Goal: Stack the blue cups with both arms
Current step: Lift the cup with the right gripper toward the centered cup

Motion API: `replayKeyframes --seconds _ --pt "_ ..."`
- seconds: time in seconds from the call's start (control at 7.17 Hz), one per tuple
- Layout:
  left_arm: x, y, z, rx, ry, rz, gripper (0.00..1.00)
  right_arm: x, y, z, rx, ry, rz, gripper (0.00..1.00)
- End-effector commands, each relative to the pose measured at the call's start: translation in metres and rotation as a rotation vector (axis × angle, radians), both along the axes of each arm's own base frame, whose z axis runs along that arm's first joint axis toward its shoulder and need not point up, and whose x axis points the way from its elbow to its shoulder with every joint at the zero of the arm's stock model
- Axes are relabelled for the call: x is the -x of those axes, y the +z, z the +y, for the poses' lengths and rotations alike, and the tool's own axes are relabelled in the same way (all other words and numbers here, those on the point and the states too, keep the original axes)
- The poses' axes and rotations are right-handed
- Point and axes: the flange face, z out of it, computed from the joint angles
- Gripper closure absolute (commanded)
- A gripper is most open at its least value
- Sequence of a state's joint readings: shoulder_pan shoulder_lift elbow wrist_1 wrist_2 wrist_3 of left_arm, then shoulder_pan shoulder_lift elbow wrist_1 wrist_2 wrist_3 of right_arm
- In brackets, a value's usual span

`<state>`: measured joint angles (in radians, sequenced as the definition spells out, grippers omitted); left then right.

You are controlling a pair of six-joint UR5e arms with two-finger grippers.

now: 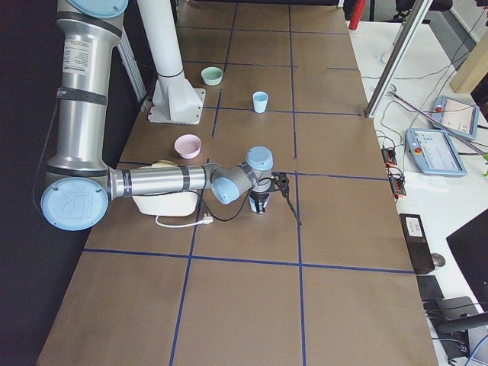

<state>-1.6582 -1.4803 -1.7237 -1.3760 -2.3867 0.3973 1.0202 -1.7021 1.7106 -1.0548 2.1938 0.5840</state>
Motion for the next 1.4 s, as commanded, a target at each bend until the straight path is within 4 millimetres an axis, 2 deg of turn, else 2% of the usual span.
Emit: replayKeyframes --seconds 0.0,0.14,0.28,0.42,0.56,0.7,0.98,1.12,1.26 --pt "0.000 0.002 0.000 0.005 -0.001 0.000 0.00 0.002 -0.011 -0.002 0.003 0.013 -0.011 1.00" --pt "0.000 0.011 0.001 0.026 -0.003 0.002 0.00 0.012 -0.040 -0.015 0.043 0.023 -0.075 1.00" --pt "0.000 0.023 0.003 0.057 -0.009 0.002 0.00 0.025 -0.088 -0.041 0.106 0.066 -0.117 1.00" --pt "0.000 0.023 0.004 0.064 -0.014 0.002 0.00 0.038 -0.144 -0.062 0.148 0.098 -0.115 1.00" --pt "0.000 0.022 0.003 0.067 -0.019 0.001 0.00 0.051 -0.218 -0.077 0.181 0.119 -0.105 1.00" --pt "0.000 0.020 0.002 0.062 -0.020 0.001 0.00 0.085 -0.288 -0.074 0.219 0.135 -0.112 1.00" --pt "0.000 0.015 0.001 0.071 -0.037 0.001 0.00 0.197 -0.395 -0.042 0.301 0.255 -0.148 1.00" --pt "0.000 0.015 0.001 0.071 -0.037 0.001 0.00 0.237 -0.434 -0.021 0.319 0.311 -0.170 1.00" --pt "0.000 0.015 0.001 0.071 -0.037 0.001 0.00 0.275 -0.468 -0.009 0.356 0.382 -0.188 1.00"
